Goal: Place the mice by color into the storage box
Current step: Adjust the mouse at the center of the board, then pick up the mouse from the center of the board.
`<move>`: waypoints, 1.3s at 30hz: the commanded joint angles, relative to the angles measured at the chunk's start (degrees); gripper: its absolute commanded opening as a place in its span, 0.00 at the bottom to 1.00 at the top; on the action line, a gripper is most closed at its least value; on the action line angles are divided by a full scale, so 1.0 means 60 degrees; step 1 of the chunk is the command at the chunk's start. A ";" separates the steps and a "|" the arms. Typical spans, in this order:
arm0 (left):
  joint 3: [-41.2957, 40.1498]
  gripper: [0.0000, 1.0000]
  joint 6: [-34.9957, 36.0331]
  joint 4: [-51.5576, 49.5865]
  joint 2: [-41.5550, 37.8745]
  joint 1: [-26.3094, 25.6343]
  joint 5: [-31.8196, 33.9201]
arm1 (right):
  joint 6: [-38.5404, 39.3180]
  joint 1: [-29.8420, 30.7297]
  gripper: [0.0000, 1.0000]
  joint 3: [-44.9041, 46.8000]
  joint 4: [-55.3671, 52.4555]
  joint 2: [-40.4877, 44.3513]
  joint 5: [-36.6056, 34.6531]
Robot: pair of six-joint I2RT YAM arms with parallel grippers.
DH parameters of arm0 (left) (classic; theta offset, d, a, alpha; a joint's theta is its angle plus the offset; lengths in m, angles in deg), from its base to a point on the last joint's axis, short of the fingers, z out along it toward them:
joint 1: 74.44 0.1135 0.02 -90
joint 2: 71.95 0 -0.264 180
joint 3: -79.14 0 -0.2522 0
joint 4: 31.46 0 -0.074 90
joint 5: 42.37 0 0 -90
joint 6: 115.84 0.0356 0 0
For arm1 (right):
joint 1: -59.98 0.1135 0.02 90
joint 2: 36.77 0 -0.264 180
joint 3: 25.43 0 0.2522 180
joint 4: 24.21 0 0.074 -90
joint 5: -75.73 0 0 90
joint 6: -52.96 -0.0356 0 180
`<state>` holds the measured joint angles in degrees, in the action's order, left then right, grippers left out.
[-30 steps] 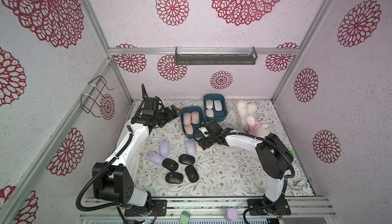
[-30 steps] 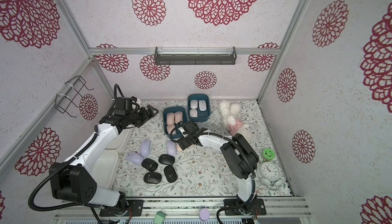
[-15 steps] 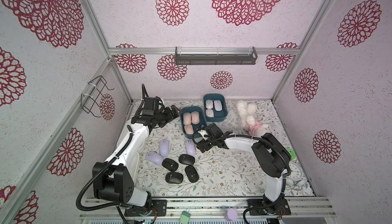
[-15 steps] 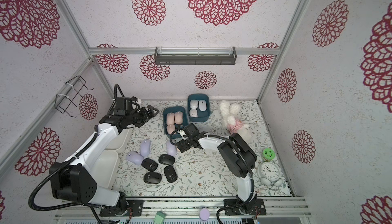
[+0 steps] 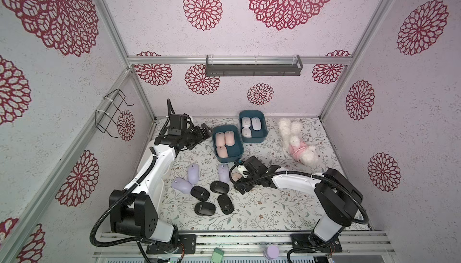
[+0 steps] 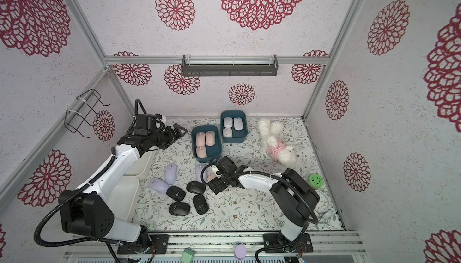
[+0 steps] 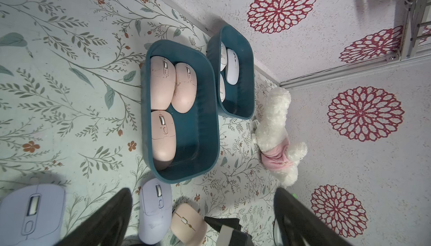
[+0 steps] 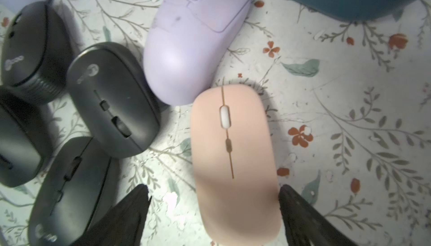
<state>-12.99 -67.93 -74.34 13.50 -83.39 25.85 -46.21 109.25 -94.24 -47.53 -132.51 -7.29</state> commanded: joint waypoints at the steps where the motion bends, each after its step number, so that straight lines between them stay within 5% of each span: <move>1: 0.0203 0.97 0.0041 0.0004 -0.0055 0.0029 -0.0017 | -0.0243 0.0034 0.88 -0.0205 -0.0517 0.0526 -0.0059; 8: 0.0210 0.97 0.0106 -0.0045 -0.0145 0.0040 0.0144 | 0.0530 0.0004 0.87 -0.1163 -0.1560 0.0039 -0.2116; 39: 0.0210 0.97 0.0110 -0.0060 -0.0077 0.0027 0.0168 | 0.1142 0.0041 0.79 -0.2538 -0.2485 -0.1039 -0.2293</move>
<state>-12.99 -67.86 -74.50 13.50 -83.39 26.31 -40.84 109.43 -107.35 -61.02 -138.68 -20.27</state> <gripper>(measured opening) 0.967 0.786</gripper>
